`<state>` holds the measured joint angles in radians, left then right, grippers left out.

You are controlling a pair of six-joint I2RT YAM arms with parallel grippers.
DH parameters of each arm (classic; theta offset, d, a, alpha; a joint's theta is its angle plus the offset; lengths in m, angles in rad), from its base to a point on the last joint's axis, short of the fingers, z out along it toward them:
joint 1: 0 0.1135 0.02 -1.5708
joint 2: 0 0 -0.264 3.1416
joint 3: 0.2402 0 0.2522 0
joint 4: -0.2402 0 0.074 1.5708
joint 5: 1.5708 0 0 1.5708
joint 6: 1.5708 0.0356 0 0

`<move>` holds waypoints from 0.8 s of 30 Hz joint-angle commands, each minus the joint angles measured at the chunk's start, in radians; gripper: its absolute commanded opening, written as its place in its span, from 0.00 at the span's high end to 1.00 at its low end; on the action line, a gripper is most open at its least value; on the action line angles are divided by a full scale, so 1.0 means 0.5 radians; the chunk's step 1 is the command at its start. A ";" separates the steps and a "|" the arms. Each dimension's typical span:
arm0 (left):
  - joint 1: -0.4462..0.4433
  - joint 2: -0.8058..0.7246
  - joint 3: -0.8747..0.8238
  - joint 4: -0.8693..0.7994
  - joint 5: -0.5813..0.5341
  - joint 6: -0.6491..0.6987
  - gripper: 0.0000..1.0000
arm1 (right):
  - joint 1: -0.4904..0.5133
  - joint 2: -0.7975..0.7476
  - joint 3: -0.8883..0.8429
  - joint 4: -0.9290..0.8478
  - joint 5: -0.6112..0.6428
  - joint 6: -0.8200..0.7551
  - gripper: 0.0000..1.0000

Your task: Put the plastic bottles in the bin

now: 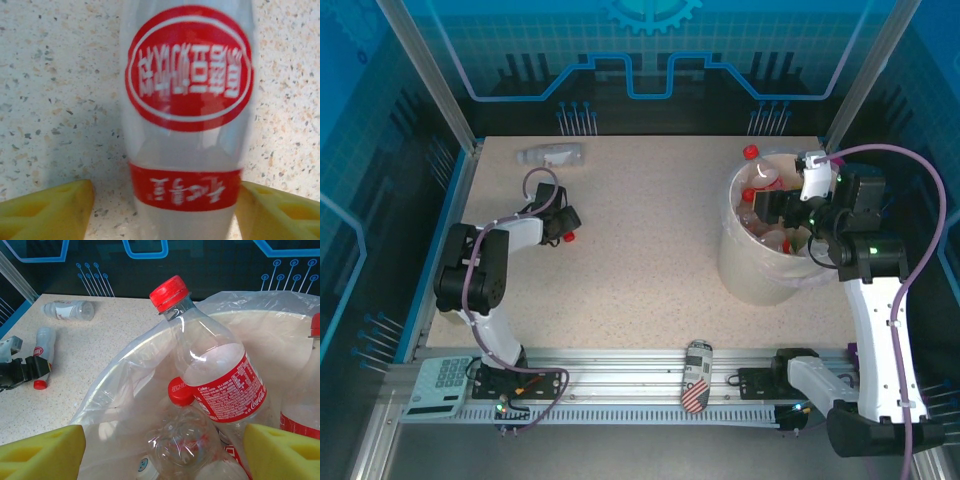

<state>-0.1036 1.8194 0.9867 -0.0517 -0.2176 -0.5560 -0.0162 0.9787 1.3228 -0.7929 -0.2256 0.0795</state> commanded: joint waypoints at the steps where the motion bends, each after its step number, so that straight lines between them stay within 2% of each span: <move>1: 0.008 0.001 0.012 0.055 -0.066 -0.033 0.34 | -0.026 -0.027 -0.011 0.006 -0.036 0.019 0.17; 6: 0.008 -0.010 -0.001 0.052 -0.078 -0.017 0.48 | -0.025 -0.036 -0.016 0.007 -0.027 0.019 0.17; 11: 0.008 -0.073 -0.022 0.045 -0.091 0.006 0.58 | -0.023 -0.055 -0.007 -0.012 -0.001 0.016 0.17; 19: -0.014 -0.404 -0.134 -0.027 -0.044 0.097 0.60 | 0.013 -0.114 0.095 -0.050 -0.093 0.113 0.18; 24: -0.171 -0.754 -0.310 0.056 0.094 0.234 0.59 | 0.144 -0.104 0.124 0.042 -0.155 0.225 0.19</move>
<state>-0.1417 1.5265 0.8753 -0.0422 -0.2276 -0.5045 0.0177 0.9310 1.3510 -0.8021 -0.2592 0.1413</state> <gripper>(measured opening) 0.410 0.815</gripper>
